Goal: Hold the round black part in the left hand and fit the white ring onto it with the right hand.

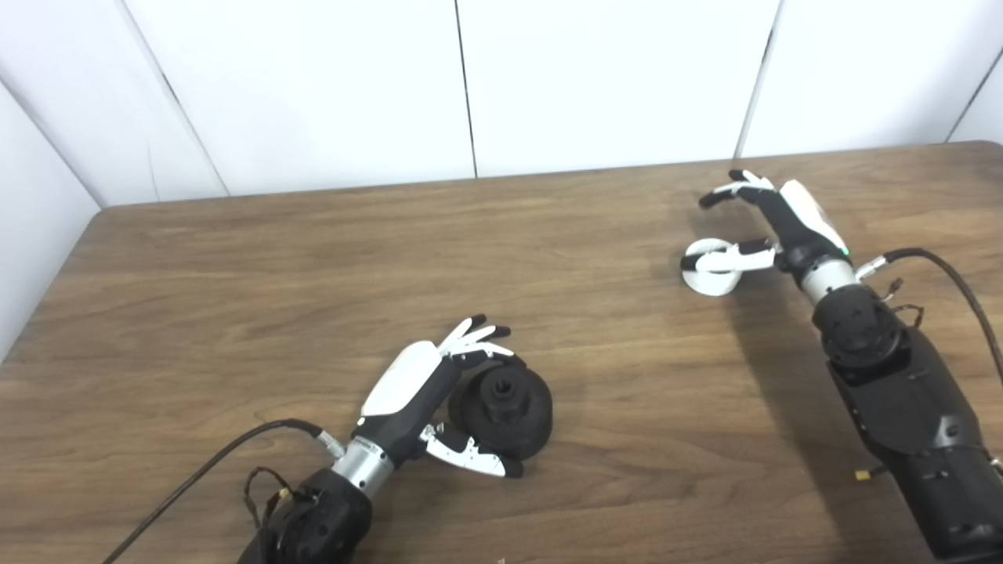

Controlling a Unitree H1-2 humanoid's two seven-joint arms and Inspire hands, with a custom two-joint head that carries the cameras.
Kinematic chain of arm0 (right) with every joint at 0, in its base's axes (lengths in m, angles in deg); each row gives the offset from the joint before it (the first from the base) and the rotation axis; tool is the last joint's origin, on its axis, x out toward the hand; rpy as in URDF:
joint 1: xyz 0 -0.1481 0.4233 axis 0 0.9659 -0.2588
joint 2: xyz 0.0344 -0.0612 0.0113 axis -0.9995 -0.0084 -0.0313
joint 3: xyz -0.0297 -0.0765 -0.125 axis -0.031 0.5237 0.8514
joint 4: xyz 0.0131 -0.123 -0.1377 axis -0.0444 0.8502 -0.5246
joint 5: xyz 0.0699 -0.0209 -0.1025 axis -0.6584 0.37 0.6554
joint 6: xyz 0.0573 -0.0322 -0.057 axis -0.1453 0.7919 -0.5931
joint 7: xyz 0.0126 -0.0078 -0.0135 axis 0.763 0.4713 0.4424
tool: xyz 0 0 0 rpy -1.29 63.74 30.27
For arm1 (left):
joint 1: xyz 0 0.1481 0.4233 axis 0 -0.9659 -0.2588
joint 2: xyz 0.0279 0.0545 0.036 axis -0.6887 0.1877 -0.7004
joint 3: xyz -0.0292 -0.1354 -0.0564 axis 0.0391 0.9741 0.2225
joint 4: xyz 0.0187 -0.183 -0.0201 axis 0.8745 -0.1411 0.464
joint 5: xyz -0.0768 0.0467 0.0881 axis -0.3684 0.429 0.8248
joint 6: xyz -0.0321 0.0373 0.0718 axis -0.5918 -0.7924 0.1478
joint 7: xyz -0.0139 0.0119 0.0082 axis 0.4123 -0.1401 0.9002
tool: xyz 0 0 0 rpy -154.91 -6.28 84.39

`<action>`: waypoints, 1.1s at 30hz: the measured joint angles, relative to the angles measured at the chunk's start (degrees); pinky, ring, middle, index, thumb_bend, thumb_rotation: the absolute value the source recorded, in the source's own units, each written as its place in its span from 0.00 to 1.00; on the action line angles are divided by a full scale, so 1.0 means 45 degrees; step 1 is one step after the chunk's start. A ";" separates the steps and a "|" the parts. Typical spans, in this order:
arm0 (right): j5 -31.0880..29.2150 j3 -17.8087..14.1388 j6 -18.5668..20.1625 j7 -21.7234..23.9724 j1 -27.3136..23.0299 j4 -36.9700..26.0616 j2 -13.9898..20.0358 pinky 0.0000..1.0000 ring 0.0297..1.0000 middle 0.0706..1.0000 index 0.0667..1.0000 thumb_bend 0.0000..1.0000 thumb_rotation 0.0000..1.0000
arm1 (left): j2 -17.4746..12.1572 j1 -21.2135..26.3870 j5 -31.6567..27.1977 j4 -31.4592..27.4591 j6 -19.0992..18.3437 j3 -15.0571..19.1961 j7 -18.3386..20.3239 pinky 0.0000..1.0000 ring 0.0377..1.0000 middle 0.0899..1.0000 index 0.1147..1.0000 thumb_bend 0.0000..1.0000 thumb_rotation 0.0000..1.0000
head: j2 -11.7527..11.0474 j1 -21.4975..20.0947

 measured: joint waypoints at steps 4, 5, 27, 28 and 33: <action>0.0205 0.0070 0.0036 0.0030 -0.0001 0.0041 0.0127 1.00 1.00 0.96 0.67 1.00 0.34 | -0.0001 -0.0007 0.0000 0.0005 0.0039 0.0017 -0.0004 0.90 1.00 0.91 0.56 0.90 0.21 | 0.0000 -0.0039; 0.0219 0.0071 0.0036 0.0034 -0.0001 0.0040 0.0139 1.00 1.00 0.97 0.67 1.00 0.33 | -0.0001 -0.0007 -0.0002 0.0006 0.0047 0.0021 -0.0004 0.92 1.00 0.91 0.56 0.90 0.21 | 0.0000 -0.0039; 0.0502 0.0383 0.0769 0.1293 0.0290 -0.1195 0.0873 1.00 1.00 0.96 0.66 1.00 0.31 | 0.0022 0.0007 0.0013 0.0012 -0.0010 0.0055 0.0087 0.90 1.00 0.91 0.57 0.89 0.21 | 0.0098 -0.0059; 0.0509 0.0414 0.0770 0.1313 0.0301 -0.1193 0.0871 0.99 1.00 0.96 0.66 1.00 0.30 | 0.0026 0.0007 0.0015 0.0009 -0.0020 0.0054 0.0087 0.90 1.00 0.91 0.57 0.89 0.21 | 0.0117 -0.0039; 0.0523 0.0450 0.0768 0.1328 0.0304 -0.1167 0.0860 0.99 1.00 0.96 0.65 0.99 0.28 | 0.0042 0.0006 0.0027 -0.0001 -0.0045 0.0054 0.0082 0.90 1.00 0.91 0.57 0.89 0.20 | 0.0156 -0.0020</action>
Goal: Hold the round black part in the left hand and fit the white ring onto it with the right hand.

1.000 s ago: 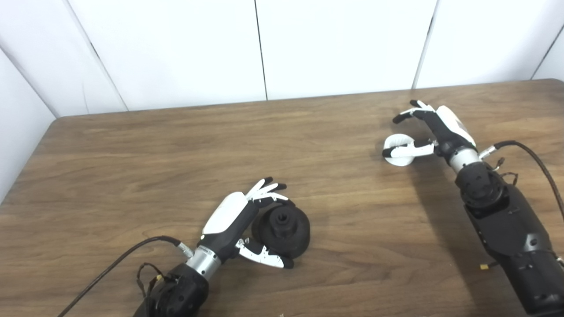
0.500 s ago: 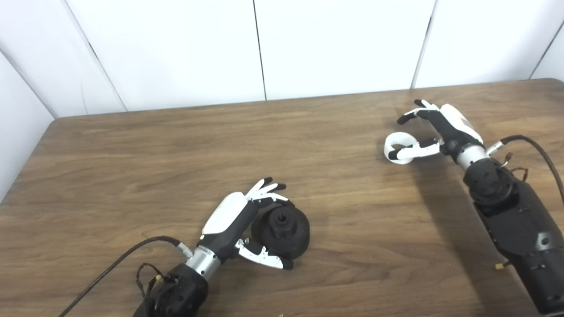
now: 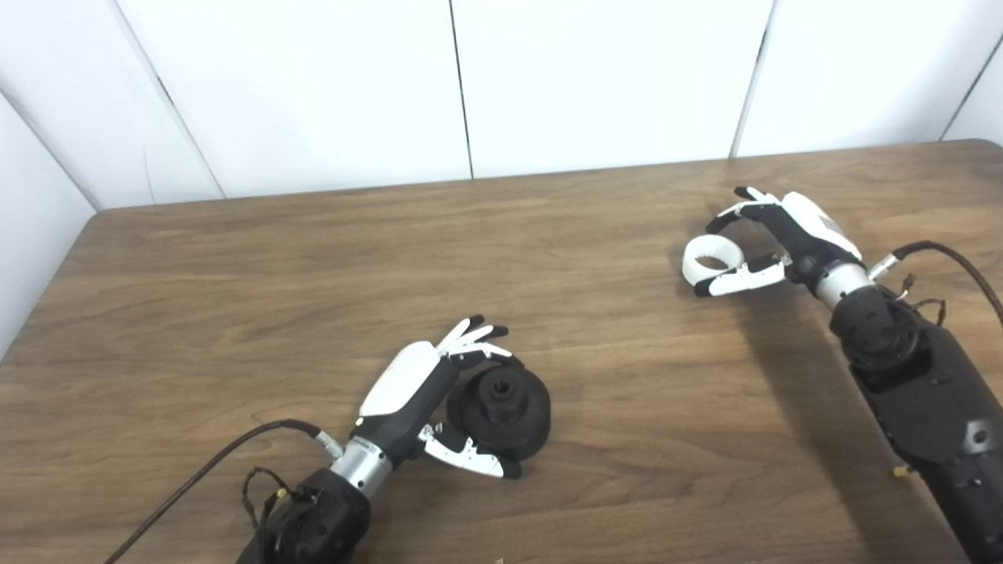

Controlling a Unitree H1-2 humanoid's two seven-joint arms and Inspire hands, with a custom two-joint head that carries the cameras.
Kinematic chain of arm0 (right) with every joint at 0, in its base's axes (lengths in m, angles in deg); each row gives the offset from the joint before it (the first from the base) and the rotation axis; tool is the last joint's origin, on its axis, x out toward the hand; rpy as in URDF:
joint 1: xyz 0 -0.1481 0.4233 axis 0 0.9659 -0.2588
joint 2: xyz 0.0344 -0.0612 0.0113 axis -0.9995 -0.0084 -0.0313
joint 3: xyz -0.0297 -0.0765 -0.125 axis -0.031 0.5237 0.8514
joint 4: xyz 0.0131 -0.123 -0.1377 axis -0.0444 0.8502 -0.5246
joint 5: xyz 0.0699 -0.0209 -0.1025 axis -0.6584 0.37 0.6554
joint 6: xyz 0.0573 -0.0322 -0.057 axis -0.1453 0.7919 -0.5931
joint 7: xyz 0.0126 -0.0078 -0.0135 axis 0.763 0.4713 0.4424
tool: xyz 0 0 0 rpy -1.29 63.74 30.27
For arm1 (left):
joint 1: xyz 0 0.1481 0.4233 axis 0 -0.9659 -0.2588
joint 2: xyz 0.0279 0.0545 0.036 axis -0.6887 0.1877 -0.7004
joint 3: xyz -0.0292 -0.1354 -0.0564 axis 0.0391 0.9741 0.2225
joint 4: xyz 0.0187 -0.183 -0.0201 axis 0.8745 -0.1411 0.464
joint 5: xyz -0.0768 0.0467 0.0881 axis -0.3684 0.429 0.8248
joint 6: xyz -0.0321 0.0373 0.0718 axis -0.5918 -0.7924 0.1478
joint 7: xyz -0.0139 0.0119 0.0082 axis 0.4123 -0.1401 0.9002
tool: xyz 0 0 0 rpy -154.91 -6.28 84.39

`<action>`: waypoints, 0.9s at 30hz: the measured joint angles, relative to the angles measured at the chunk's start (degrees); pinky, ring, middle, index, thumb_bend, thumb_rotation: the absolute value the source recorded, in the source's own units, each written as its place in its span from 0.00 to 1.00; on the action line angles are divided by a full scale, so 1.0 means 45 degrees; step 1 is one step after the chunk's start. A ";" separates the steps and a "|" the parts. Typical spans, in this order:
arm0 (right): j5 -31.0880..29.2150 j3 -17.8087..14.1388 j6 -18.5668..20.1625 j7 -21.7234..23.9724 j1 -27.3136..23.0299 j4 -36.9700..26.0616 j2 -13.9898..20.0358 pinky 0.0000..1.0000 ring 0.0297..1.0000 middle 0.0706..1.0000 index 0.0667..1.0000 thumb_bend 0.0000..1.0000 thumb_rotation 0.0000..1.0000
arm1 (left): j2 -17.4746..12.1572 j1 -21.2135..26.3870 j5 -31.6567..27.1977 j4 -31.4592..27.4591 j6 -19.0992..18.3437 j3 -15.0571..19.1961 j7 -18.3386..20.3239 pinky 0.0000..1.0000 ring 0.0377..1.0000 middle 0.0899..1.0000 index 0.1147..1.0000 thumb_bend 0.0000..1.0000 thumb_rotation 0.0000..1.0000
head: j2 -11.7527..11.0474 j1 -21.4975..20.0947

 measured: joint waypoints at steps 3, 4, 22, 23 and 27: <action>0.0018 0.0035 -0.0016 -0.0001 -0.0001 0.0151 -0.0001 0.99 1.00 0.96 0.65 0.98 0.26 | 0.0003 0.0000 -0.0006 -0.0004 -0.0017 0.0003 0.0001 0.91 1.00 0.91 0.56 0.89 0.19 | 0.0000 0.0020; 0.0032 0.0051 -0.0018 -0.0001 -0.0001 0.0230 -0.0001 0.99 1.00 0.96 0.65 0.97 0.26 | 0.0003 0.0000 -0.0010 -0.0004 -0.0017 0.0006 0.0001 0.91 1.00 0.91 0.56 0.89 0.19 | 0.0000 0.0020; 0.0048 0.0117 -0.0521 -0.0546 -0.0030 0.0836 -0.0110 0.94 1.00 0.93 0.58 0.90 0.19 | 0.0004 0.0002 0.0032 -0.0030 -0.0064 0.0018 0.0012 0.91 1.00 0.91 0.56 0.90 0.21 | 0.0000 0.0078; 0.0036 0.0110 -0.0560 -0.0555 -0.0030 0.0849 -0.0113 0.94 1.00 0.93 0.58 0.90 0.18 | 0.0003 0.0001 0.0023 -0.0030 -0.0066 0.0021 0.0017 0.90 1.00 0.91 0.56 0.90 0.21 | 0.0000 0.0078; -0.0087 -0.0009 -0.0864 -0.0835 -0.0030 0.1036 -0.0225 0.93 1.00 0.92 0.55 0.86 0.17 | 0.0003 0.0000 0.0028 -0.0032 -0.0068 0.0024 0.0019 0.89 1.00 0.91 0.56 0.90 0.21 | 0.0019 0.0059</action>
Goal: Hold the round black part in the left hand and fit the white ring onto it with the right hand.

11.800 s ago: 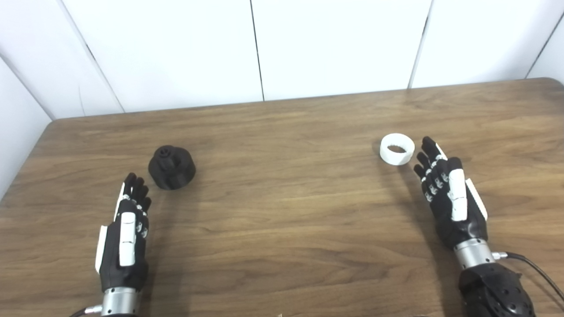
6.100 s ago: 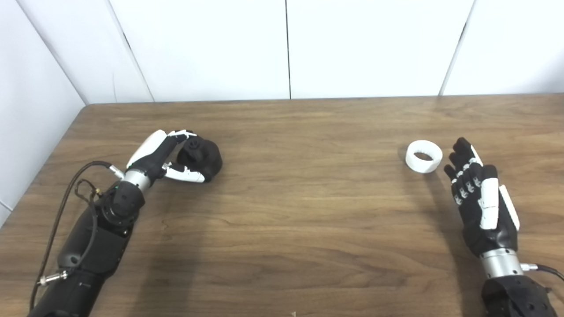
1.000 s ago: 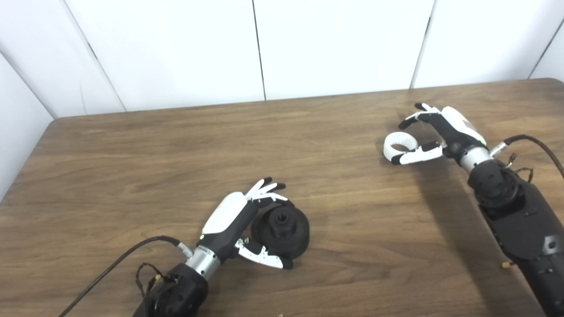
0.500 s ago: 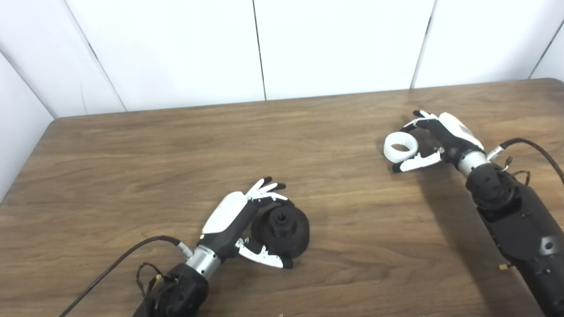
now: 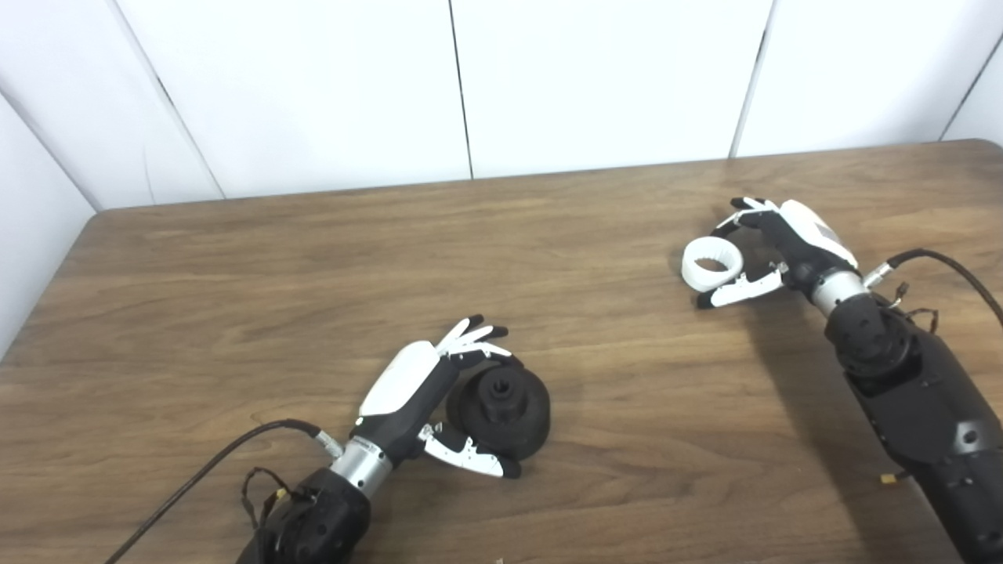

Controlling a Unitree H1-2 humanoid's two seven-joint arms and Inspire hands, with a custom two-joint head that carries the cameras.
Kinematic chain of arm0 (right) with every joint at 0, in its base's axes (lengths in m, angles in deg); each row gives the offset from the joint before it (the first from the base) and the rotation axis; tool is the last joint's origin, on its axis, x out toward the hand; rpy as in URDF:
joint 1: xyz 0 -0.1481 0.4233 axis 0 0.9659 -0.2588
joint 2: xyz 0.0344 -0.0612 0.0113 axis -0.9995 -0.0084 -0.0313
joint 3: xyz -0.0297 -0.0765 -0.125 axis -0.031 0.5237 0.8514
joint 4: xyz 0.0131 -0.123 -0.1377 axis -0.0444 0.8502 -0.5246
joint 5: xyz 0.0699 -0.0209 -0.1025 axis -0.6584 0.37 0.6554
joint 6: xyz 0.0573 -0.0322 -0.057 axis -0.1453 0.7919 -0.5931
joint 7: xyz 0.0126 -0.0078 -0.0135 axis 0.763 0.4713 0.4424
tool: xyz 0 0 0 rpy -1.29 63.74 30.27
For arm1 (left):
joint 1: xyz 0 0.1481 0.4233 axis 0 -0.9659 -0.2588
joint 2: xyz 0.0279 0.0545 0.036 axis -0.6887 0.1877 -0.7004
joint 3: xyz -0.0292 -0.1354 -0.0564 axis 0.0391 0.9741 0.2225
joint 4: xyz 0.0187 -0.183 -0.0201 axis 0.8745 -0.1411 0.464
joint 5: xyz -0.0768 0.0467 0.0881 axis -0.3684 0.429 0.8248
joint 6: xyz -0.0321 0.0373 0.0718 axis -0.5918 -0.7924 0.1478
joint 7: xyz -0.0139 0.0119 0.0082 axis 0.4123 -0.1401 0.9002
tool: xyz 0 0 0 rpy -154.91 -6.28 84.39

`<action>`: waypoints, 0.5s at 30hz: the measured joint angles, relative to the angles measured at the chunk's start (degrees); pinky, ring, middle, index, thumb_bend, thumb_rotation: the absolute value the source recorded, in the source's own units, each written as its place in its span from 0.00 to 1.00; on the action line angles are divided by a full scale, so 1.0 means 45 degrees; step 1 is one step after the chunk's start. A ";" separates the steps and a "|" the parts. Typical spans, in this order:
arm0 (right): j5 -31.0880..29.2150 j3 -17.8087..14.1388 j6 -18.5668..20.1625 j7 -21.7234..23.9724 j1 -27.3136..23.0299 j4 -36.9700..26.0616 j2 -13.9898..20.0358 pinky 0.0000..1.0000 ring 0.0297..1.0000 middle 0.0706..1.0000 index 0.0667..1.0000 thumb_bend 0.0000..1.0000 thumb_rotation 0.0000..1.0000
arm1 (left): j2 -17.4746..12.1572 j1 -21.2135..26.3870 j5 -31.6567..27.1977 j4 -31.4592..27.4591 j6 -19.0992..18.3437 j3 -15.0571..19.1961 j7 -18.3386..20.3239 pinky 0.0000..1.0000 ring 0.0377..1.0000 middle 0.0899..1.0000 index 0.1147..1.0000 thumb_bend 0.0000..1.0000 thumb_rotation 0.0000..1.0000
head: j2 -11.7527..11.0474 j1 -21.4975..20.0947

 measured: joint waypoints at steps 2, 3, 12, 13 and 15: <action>-0.0028 -0.0016 -0.0084 -0.0121 0.0002 0.0014 -0.0037 0.92 0.99 0.91 0.53 0.79 0.16 | 0.0000 0.0000 0.0024 -0.0012 -0.0007 -0.0001 -0.0002 0.89 1.00 0.90 0.56 0.90 0.21 | -0.0019 0.0019; -0.0031 -0.0022 -0.0135 -0.0146 0.0002 0.0014 -0.0057 0.92 0.99 0.92 0.49 0.66 0.15 | 0.0000 0.0000 0.0049 -0.0021 -0.0014 -0.0001 -0.0003 0.89 1.00 0.90 0.56 0.90 0.21 | -0.0019 0.0020; -0.0224 -0.0158 -0.0450 -0.0239 0.0002 0.0147 -0.0103 0.90 0.99 0.91 0.45 0.53 0.15 | 0.0002 0.0000 0.0069 -0.0057 -0.0076 -0.0017 -0.0001 0.90 1.00 0.91 0.56 0.90 0.21 | -0.0019 0.0039; -0.0223 -0.0163 -0.0450 -0.0255 0.0002 0.0148 -0.0103 0.90 0.99 0.91 0.45 0.53 0.15 | 0.0001 0.0000 0.0069 -0.0057 -0.0074 -0.0018 -0.0002 0.90 1.00 0.91 0.56 0.90 0.21 | -0.0019 0.0039; -0.0218 -0.0168 -0.0454 -0.0321 0.0002 0.0163 -0.0103 0.90 0.98 0.90 0.45 0.53 0.15 | 0.0001 -0.0001 0.0065 -0.0057 -0.0072 -0.0019 -0.0005 0.90 1.00 0.91 0.56 0.90 0.21 | 0.0000 0.0039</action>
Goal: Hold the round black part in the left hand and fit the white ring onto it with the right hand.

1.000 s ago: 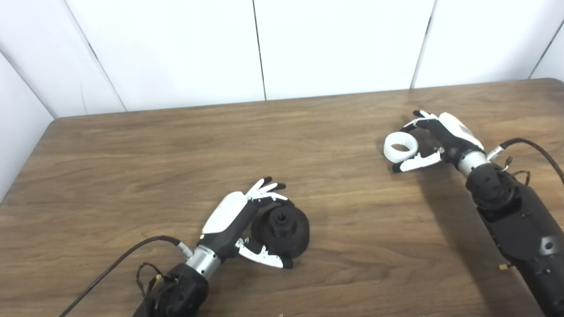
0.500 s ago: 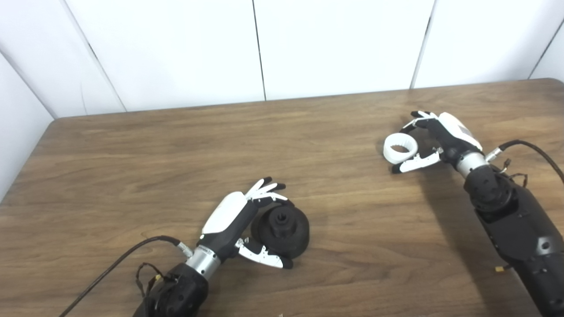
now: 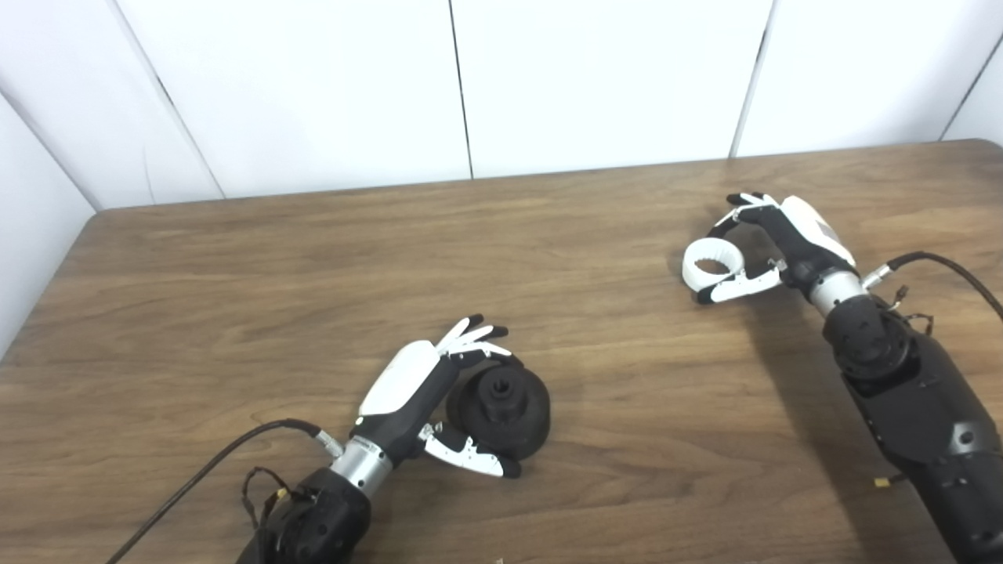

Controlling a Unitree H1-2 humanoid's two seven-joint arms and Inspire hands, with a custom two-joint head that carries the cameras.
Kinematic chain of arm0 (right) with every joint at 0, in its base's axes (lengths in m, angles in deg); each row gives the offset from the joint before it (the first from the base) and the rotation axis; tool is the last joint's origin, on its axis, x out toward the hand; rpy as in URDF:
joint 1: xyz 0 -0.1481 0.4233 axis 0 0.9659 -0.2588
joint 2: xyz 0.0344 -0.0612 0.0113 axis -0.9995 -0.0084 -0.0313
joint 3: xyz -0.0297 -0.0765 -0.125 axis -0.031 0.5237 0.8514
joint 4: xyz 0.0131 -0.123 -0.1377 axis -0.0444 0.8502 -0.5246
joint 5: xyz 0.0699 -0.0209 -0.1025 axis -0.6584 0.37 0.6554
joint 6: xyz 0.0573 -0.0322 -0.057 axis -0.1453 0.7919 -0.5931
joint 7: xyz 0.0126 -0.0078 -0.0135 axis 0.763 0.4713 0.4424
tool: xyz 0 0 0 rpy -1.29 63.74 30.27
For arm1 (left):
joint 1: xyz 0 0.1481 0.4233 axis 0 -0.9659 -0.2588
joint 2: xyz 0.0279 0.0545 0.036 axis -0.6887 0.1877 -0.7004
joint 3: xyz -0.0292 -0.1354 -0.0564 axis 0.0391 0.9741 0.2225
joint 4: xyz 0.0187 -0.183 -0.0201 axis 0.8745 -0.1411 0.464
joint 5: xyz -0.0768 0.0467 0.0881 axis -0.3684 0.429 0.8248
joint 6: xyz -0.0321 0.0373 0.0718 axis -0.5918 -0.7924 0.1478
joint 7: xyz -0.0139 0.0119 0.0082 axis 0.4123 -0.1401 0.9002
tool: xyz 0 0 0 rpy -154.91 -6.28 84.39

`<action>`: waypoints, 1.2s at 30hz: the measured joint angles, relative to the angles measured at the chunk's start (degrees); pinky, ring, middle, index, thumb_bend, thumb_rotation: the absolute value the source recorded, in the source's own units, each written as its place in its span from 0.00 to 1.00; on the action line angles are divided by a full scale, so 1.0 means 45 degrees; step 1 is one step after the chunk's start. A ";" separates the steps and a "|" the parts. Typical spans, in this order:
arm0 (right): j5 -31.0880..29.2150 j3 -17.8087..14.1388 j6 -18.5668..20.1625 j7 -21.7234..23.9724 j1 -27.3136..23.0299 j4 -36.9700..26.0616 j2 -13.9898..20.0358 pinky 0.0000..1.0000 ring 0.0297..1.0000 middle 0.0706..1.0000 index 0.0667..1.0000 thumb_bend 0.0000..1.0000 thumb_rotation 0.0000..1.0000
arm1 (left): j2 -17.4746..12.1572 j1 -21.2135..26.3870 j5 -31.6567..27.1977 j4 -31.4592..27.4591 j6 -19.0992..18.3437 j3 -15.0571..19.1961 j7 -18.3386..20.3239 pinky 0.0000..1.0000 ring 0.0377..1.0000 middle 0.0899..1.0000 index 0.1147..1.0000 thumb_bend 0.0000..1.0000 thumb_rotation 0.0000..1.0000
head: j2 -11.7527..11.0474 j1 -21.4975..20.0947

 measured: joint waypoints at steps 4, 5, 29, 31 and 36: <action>-0.0008 -0.0003 -0.0027 -0.0050 0.0000 0.0026 0.0000 0.90 0.98 0.90 0.45 0.53 0.15 | 0.0002 -0.0001 -0.0004 0.0000 -0.0011 -0.0002 0.0005 0.90 1.00 0.90 0.56 0.90 0.21 | 0.0000 0.0000; -0.0008 -0.0003 -0.0027 -0.0053 0.0000 0.0026 0.0000 0.90 0.98 0.89 0.45 0.53 0.15 | 0.0004 -0.0001 -0.0004 0.0000 -0.0010 -0.0004 0.0004 0.90 1.00 0.90 0.56 0.90 0.21 | 0.0000 0.0039; -0.0045 0.0132 0.2217 0.2736 0.0863 -0.6057 0.0235 0.92 0.96 0.88 0.45 0.53 0.15 | 0.0176 0.0009 0.0273 0.0014 -0.0044 0.0007 -0.0089 0.89 1.00 0.90 0.56 0.90 0.21 | 0.0078 0.0195; -0.0027 0.0193 0.2596 0.3102 0.0895 -0.6659 0.0230 0.92 0.96 0.87 0.45 0.53 0.15 | 0.0183 0.0011 0.0273 0.0015 -0.0049 0.0006 -0.0085 0.88 1.00 0.90 0.56 0.90 0.21 | 0.0117 0.0234; 0.0031 0.0455 0.3327 0.3786 0.1093 -0.8103 0.0216 0.92 0.95 0.87 0.45 0.53 0.15 | 0.0217 0.0015 0.0295 0.0016 -0.0055 0.0006 -0.0080 0.88 1.00 0.90 0.56 0.90 0.20 | 0.0156 0.0234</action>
